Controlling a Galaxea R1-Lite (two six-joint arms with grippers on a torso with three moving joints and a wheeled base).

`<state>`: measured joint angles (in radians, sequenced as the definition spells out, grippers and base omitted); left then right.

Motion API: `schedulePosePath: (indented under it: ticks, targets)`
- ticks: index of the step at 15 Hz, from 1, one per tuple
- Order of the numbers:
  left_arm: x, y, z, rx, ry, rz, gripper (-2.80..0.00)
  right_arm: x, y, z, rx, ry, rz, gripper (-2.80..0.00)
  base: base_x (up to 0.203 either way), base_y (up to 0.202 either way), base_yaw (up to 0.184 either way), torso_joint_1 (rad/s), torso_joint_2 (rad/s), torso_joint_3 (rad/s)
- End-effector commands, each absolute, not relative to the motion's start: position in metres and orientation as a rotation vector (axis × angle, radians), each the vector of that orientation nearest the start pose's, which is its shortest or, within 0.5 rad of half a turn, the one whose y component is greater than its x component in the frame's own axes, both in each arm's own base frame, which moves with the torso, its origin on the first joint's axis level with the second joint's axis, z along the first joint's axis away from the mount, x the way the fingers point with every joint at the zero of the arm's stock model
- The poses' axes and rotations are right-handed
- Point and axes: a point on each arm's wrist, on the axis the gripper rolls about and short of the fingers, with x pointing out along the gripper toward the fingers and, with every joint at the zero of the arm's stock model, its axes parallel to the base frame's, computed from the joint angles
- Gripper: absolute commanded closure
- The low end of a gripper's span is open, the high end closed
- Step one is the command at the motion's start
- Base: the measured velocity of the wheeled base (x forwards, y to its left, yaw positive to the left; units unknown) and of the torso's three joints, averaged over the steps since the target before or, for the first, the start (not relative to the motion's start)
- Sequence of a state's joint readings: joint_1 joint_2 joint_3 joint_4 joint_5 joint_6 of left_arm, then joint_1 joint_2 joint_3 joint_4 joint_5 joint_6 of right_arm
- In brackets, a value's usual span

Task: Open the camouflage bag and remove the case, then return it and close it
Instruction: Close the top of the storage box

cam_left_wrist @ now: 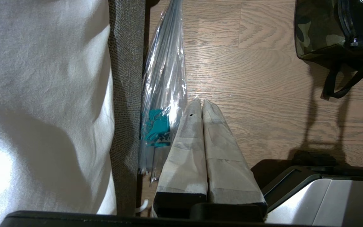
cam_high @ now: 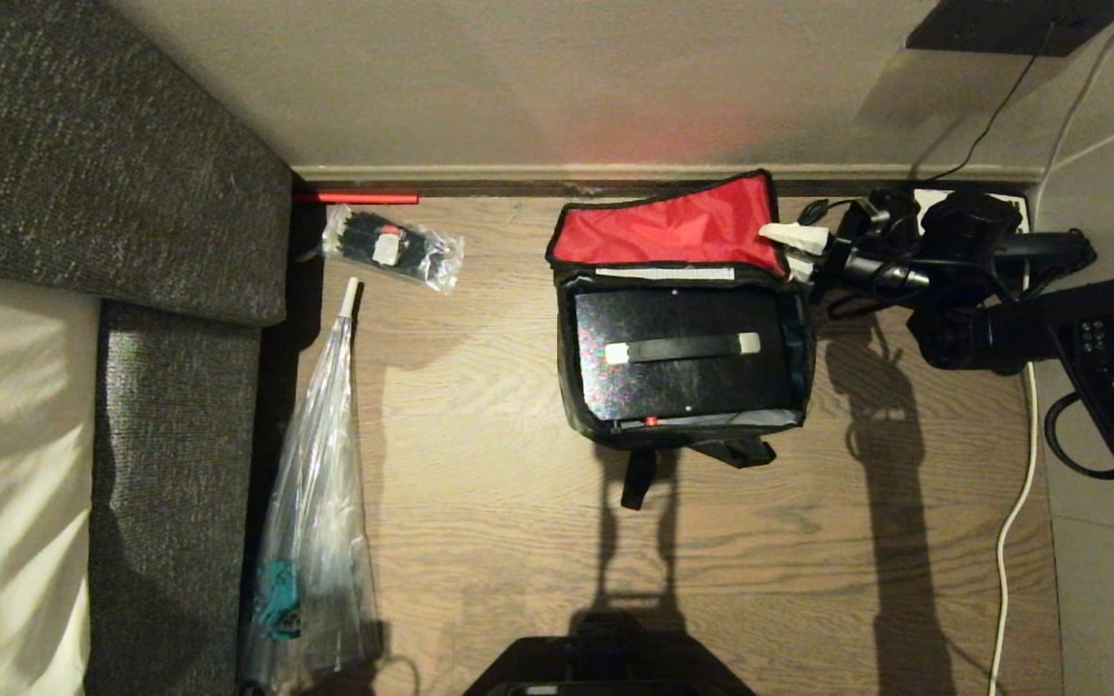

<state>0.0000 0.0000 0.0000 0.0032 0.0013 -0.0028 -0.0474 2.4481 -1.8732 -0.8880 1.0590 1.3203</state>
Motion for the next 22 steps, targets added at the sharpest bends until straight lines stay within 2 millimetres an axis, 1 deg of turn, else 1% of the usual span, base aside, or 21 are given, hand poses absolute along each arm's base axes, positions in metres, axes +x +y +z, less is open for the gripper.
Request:
schedulePosePath:
  ticks: [1, 5, 8, 9, 13, 17, 20, 22]
  targets:
    - [-0.023, 0.0, 0.075, -0.003, 0.003, 0.002, 0.0, 0.504, -0.004, 0.191, 1.013, 0.407, 1.026, 0.0, 0.0, 0.0, 0.0, 0.0, 0.0, 0.0]
    - [-0.023, 0.0, 0.075, -0.003, 0.003, 0.002, 0.0, 0.502, -0.004, 0.196, 0.993, 0.382, 1.043, 0.0, 0.0, 0.0, 0.0, 0.0, 0.0, 0.0]
    - [-0.023, 0.0, 0.075, -0.003, 0.003, 0.002, 0.0, 0.498, -0.005, 0.198, 0.98, 0.413, 1.067, 0.0, 0.0, 0.0, 0.0, 0.0, 0.0, 0.0]
    - [-0.023, 0.0, 0.075, -0.003, 0.003, 0.002, 0.0, 0.496, -0.005, 0.195, 0.969, 0.435, 1.08, 0.0, 0.0, 0.0, 0.0, 0.0, 0.0, 0.0]
    - [-0.023, 0.0, 0.075, -0.003, 0.002, 0.002, 0.0, 0.491, -0.011, 0.187, 0.852, 0.423, 1.113, 0.0, 0.0, 0.0, 0.0, 0.0, 0.0, 0.0]
    - [-0.023, 0.0, 0.075, -0.003, 0.002, 0.002, 0.0, 0.49, -0.018, 0.185, 0.806, 0.4, 1.123, 0.0, 0.0, 0.0, 0.0, 0.0, 0.0, 0.0]
    - [-0.023, 0.0, 0.075, -0.003, 0.003, 0.002, 0.0, 0.491, -0.018, 0.177, 0.725, 0.366, 1.133, 0.0, 0.0, 0.0, 0.0, 0.0, 0.0, 0.0]
    - [-0.023, 0.0, 0.075, -0.003, 0.003, 0.002, 0.0, 0.491, -0.018, 0.176, 0.706, 0.354, 1.138, 0.0, 0.0, 0.0, 0.0, 0.0, 0.0, 0.0]
